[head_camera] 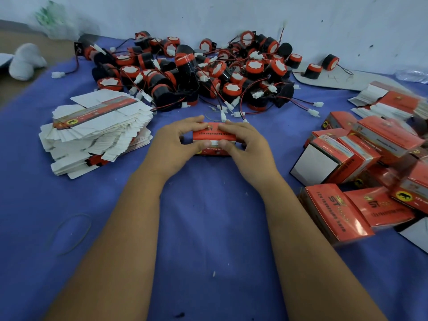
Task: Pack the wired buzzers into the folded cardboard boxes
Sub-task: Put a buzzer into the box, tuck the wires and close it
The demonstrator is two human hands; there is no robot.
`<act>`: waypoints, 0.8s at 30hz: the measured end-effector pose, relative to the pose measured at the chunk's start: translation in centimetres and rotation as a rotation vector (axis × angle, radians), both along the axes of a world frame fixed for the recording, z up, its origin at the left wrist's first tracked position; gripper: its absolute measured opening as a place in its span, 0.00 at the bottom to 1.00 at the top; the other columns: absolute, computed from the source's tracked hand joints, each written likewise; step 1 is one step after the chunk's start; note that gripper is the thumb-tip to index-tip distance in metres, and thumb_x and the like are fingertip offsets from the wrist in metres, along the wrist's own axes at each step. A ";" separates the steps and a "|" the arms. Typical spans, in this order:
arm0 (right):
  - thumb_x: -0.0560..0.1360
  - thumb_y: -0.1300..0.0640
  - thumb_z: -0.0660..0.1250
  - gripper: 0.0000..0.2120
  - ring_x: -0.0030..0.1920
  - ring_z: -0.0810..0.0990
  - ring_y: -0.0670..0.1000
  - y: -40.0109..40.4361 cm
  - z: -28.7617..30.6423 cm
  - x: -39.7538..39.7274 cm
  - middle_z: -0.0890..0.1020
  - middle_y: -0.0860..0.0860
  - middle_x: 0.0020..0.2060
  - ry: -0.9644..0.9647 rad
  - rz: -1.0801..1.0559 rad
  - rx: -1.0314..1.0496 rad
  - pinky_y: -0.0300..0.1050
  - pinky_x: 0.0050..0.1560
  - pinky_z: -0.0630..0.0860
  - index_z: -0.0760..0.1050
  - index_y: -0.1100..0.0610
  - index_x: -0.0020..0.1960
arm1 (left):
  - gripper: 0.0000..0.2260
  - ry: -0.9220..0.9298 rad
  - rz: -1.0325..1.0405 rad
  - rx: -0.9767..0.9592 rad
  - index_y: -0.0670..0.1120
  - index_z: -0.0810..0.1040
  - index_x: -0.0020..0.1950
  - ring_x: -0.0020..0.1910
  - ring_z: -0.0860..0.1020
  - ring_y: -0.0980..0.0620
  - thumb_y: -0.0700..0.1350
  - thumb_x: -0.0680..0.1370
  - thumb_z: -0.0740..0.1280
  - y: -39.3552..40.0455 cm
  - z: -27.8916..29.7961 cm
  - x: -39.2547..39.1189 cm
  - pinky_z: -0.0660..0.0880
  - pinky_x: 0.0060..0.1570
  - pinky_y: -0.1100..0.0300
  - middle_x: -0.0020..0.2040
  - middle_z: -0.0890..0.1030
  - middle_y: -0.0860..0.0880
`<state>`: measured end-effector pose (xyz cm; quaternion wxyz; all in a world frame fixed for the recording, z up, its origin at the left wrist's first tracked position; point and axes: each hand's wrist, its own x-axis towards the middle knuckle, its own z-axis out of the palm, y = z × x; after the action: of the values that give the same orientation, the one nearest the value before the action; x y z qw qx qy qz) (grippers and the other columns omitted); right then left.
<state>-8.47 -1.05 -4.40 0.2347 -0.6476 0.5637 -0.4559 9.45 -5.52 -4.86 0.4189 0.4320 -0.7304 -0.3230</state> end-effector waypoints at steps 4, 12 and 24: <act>0.78 0.58 0.67 0.15 0.57 0.72 0.36 -0.1 -0.1 0.1 0.74 0.41 0.56 -0.011 -0.016 -0.038 0.24 0.54 0.68 0.77 0.55 0.65 | 0.17 0.018 0.003 0.027 0.50 0.80 0.64 0.66 0.71 0.64 0.46 0.75 0.73 -0.1 0.2 0.0 0.69 0.57 0.76 0.67 0.76 0.58; 0.79 0.51 0.65 0.12 0.52 0.76 0.38 -0.1 0.0 0.7 0.76 0.38 0.49 0.034 -0.099 -0.105 0.32 0.52 0.74 0.79 0.48 0.62 | 0.10 0.228 -0.020 0.077 0.53 0.81 0.56 0.60 0.77 0.63 0.43 0.77 0.71 0.4 0.7 -0.3 0.75 0.60 0.63 0.59 0.81 0.56; 0.73 0.57 0.73 0.08 0.49 0.73 0.51 0.1 0.0 1.6 0.76 0.51 0.45 0.231 -0.281 -0.314 0.46 0.50 0.73 0.83 0.55 0.52 | 0.10 0.167 -0.011 0.041 0.56 0.81 0.52 0.64 0.74 0.59 0.40 0.77 0.71 0.5 0.6 -0.4 0.72 0.61 0.66 0.64 0.79 0.52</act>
<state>-6.86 -0.93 -4.37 -0.0009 -0.6392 0.5935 -0.4891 9.03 -5.07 -4.23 0.4676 0.4079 -0.6886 -0.3752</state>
